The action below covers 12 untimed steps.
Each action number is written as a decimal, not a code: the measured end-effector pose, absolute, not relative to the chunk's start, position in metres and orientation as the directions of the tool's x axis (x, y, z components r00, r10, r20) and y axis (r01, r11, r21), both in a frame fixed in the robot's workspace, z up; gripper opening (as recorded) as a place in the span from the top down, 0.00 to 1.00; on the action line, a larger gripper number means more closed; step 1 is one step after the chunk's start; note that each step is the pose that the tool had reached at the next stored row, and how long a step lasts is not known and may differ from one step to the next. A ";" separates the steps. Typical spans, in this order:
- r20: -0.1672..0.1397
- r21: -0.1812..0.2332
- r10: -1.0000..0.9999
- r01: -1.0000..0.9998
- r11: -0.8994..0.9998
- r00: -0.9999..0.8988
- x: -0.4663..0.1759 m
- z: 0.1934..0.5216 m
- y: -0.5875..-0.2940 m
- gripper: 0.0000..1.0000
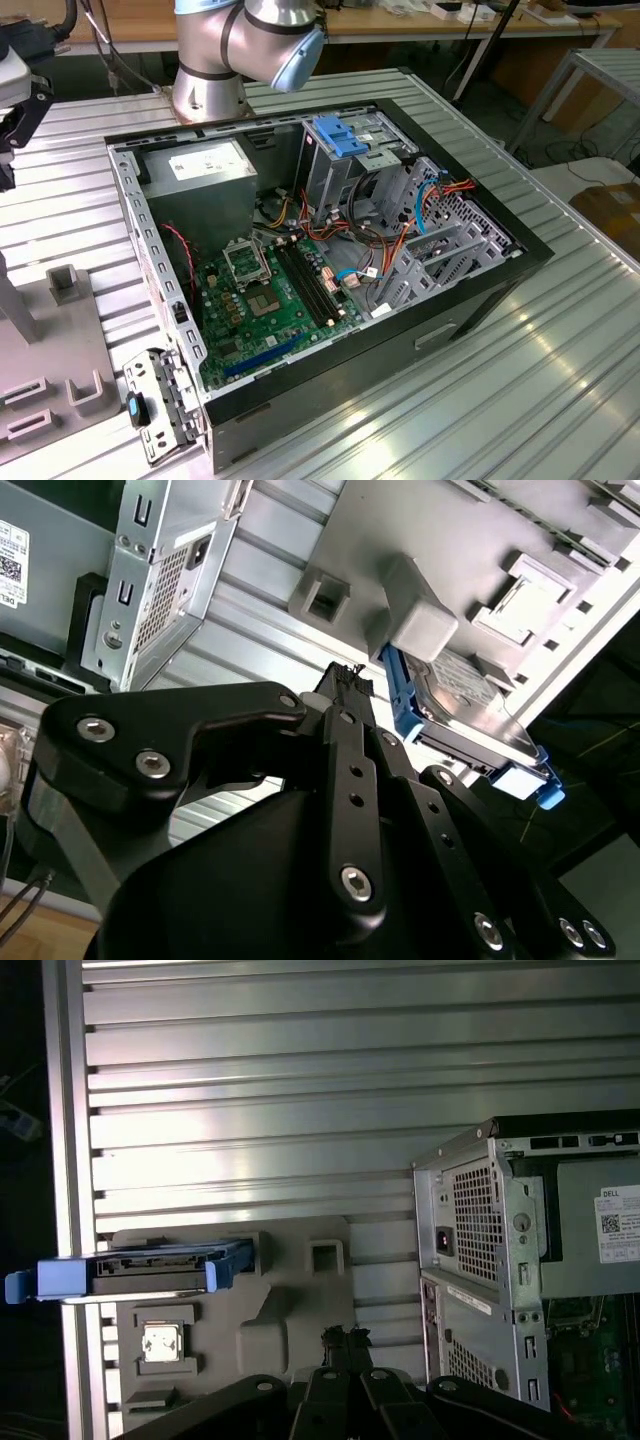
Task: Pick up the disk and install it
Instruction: 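Reach for the disk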
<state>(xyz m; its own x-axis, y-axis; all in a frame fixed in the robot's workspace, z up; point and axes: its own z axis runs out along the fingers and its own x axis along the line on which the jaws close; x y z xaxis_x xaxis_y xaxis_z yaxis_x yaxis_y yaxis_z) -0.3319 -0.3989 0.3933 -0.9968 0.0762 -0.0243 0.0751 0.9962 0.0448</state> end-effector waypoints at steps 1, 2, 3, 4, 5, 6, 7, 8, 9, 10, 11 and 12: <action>-0.024 0.045 0.076 0.075 0.996 -0.997 -0.333 0.393 -0.399 0.89; -0.024 0.045 0.076 0.075 0.996 -0.997 -0.335 0.393 -0.399 0.89; -0.024 0.045 0.076 0.075 0.996 -0.997 -0.336 0.393 -0.399 0.89; -0.024 0.045 0.076 0.075 0.996 -0.997 -0.337 0.393 -0.399 0.89; -0.024 0.045 0.076 0.075 0.996 -0.997 -0.338 0.393 -0.399 0.89; -0.024 0.045 0.076 0.075 0.996 -0.997 -0.340 0.393 -0.399 0.89; -0.024 0.045 0.076 0.075 0.996 -0.997 -0.341 0.393 -0.399 0.89; -0.024 0.045 0.076 0.075 0.996 -0.997 -0.342 0.393 -0.399 0.89; -0.024 0.045 0.076 0.075 0.996 -0.997 -0.343 0.393 -0.399 0.89; -0.024 0.045 0.076 0.075 0.996 -0.997 -0.344 0.393 -0.399 0.89; -0.024 0.045 0.076 0.075 0.996 -0.997 -0.345 0.393 -0.399 0.89; -0.024 0.045 0.076 0.075 0.996 -0.997 -0.346 0.393 -0.399 0.89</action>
